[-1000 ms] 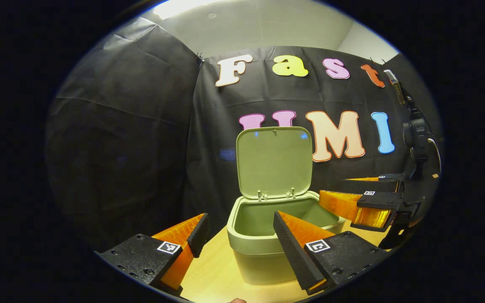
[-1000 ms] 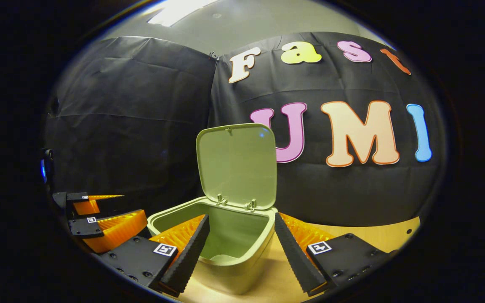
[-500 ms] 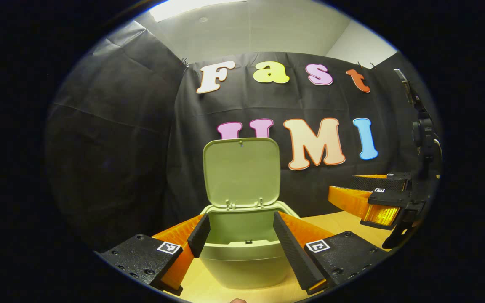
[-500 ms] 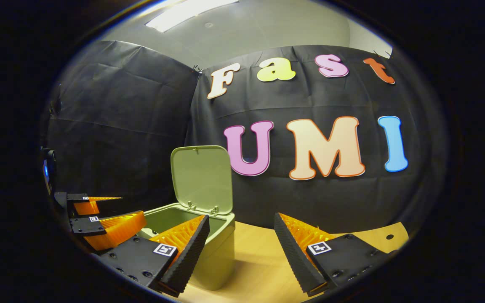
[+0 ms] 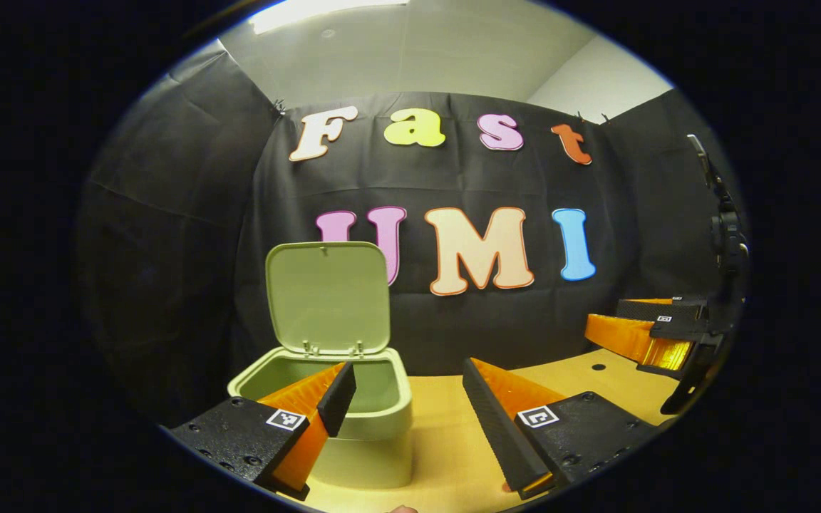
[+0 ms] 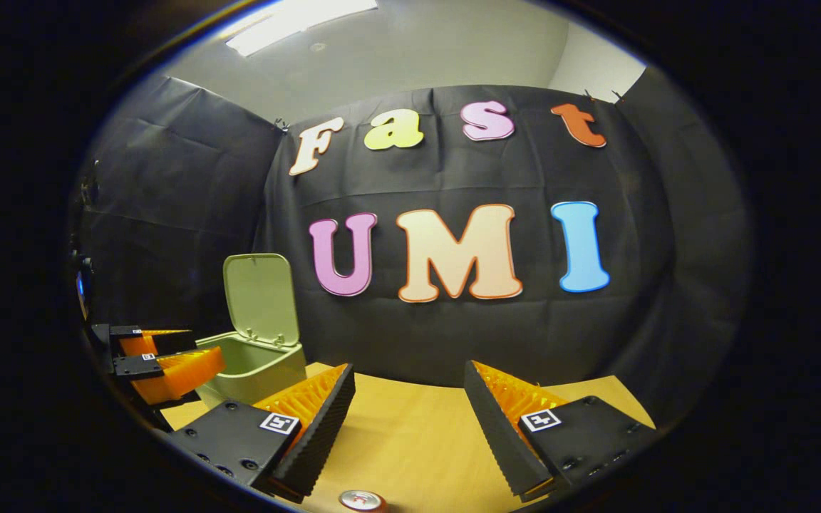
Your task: Press the lid of the desktop garbage bin to open it, pick up the crumpled paper on the desktop and throw it into the bin, then pick up the pop can on the desktop and drop it into the bin, and finally close the garbage bin lid.
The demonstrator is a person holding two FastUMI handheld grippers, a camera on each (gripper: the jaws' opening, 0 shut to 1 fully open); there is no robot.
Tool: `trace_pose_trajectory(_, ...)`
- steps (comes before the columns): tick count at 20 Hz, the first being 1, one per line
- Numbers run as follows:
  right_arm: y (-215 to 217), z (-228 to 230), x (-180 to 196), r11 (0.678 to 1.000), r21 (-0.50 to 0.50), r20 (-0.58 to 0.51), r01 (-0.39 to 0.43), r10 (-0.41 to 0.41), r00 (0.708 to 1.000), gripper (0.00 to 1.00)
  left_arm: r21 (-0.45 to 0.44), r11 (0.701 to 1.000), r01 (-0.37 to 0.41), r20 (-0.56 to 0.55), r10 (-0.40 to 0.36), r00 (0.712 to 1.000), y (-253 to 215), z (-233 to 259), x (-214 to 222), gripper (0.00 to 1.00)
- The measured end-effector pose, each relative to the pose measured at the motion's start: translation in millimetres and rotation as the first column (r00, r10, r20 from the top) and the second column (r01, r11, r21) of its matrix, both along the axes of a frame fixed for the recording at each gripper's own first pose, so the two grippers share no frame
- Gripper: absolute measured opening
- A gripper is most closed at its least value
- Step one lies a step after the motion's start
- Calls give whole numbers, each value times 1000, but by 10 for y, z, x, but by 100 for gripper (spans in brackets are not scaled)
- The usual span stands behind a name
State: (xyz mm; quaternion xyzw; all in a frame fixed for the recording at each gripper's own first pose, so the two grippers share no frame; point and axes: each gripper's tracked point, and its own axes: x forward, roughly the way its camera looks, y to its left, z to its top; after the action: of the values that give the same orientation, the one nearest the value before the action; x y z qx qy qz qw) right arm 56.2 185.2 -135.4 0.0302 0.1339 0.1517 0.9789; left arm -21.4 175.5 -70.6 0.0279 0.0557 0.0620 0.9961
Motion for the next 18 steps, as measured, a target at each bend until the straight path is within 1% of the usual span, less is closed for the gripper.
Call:
trace_pose_trajectory(3, -527, 12, -69, 998, -25, -9, 53, -53, 999, 96, -28, 999, 38, -8, -38, 999, -346, -75, 81, 93)
trace_pose_trajectory(6, -889, 14, -153, 996, -43, -18, 82, -83, 996, 97, -51, 996, 72, -30, -73, 997, -626, -200, 138, 92)
trace_pose_trajectory(9, -1229, 21, -220, 992, -62, -15, 111, -112, 994, 97, -46, 994, 95, -51, -97, 994, -864, -360, 186, 92)
trace_pose_trajectory(13, -1605, -91, -330, 988, -64, -51, 139, -142, 989, 96, -67, 990, 123, -110, -130, 985, -1192, -715, 176, 93)
trace_pose_trajectory(18, -1944, -197, -456, 984, -87, -92, 154, -162, 982, 97, -59, 988, 143, -209, -153, 966, -1472, -1280, 90, 93)
